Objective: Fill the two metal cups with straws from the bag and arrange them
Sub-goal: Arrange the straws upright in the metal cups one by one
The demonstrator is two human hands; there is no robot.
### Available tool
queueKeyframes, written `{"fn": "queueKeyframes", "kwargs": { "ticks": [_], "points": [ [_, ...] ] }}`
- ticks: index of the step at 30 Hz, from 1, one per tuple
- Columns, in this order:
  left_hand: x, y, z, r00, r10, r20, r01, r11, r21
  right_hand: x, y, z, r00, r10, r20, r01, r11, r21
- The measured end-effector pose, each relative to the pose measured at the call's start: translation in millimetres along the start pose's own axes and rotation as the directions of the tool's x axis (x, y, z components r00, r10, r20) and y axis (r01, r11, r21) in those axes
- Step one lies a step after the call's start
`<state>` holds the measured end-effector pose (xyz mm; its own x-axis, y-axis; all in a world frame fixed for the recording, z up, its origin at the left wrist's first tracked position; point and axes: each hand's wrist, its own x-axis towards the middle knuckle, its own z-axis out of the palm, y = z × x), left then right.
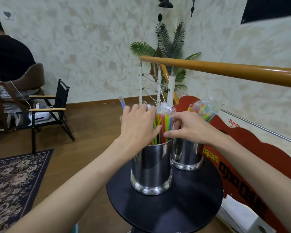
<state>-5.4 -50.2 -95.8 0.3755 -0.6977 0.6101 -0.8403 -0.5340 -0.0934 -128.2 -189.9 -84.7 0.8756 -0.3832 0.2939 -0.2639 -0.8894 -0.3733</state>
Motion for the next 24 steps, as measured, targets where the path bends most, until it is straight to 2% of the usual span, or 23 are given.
{"fn": "queueKeyframes", "kwargs": {
  "ticks": [6, 13, 18, 21, 24],
  "points": [
    [6.1, 5.7, 9.8, 0.997, 0.002, -0.079, 0.001, 0.999, 0.041, 0.0, 6.7, 6.1, 0.998, 0.031, 0.060, -0.035, 0.997, 0.064],
    [11.2, -0.4, 14.4, 0.978, 0.020, -0.206, 0.000, 0.995, 0.101, 1.9, -0.4, 2.1, 0.994, 0.050, 0.102, -0.053, 0.998, 0.028],
    [14.3, -11.4, 9.9, 0.923, 0.276, -0.268, -0.233, 0.955, 0.182, 0.3, -7.4, -0.4, 0.993, 0.058, 0.107, -0.058, 0.998, -0.011],
    [16.6, -22.2, 6.9, 0.869, 0.455, -0.194, -0.410, 0.882, 0.230, -2.0, -10.3, -1.4, 0.992, 0.070, 0.106, -0.068, 0.997, -0.028],
    [18.2, -31.2, 4.3, 0.827, 0.537, -0.163, -0.496, 0.835, 0.237, -4.5, -11.1, -1.4, 0.992, 0.080, 0.098, -0.076, 0.996, -0.043]
  ]
}}
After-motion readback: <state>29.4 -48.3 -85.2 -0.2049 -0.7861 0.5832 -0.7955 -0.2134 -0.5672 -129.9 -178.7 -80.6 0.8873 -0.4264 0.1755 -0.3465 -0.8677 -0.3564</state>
